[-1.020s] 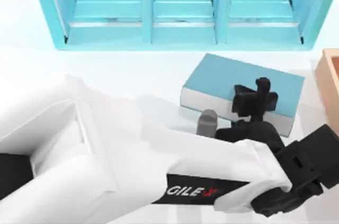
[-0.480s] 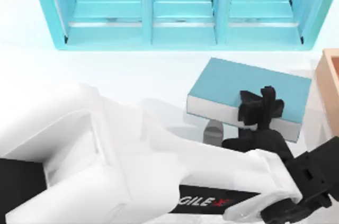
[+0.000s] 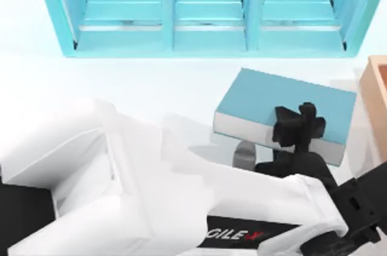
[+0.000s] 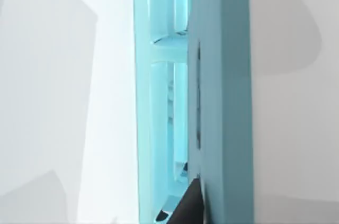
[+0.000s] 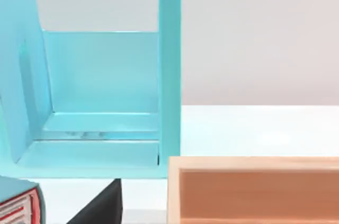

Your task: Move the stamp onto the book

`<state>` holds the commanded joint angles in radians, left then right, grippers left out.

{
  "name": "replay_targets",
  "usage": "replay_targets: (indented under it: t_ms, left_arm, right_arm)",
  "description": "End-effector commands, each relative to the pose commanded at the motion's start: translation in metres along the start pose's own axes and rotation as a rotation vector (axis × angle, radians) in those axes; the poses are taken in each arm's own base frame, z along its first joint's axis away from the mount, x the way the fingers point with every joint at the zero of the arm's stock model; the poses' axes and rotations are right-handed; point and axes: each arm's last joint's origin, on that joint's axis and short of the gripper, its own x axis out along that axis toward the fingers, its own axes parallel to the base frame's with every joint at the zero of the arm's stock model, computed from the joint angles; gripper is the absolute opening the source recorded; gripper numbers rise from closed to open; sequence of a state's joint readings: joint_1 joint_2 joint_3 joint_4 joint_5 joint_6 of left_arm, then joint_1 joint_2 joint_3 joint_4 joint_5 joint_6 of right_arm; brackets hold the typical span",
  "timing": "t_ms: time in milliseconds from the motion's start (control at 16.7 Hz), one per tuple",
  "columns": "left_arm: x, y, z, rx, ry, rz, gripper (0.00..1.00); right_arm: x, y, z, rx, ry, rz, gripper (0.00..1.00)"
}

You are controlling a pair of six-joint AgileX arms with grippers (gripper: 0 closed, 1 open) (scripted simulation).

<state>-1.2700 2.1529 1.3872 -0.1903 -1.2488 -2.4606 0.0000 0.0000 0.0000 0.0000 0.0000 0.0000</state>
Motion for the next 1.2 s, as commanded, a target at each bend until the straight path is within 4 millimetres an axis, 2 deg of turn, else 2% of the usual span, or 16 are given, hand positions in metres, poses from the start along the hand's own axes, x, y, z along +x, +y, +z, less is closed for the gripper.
replay_targets:
  t_ms: [360,540,1200]
  left_arm:
    - [0.007,0.027,-0.001,-0.003,0.001,0.000,0.00]
    - [0.007,0.027,-0.001,-0.002,0.000,0.000,0.00]
    - [0.007,0.027,-0.001,-0.002,0.000,0.000,0.83]
  right_arm:
    - [0.000,0.000,0.000,0.000,0.000,0.000,1.00]
    - [0.000,0.000,0.000,0.000,0.000,0.000,1.00]
    - [0.000,0.000,0.000,0.000,0.000,0.000,1.00]
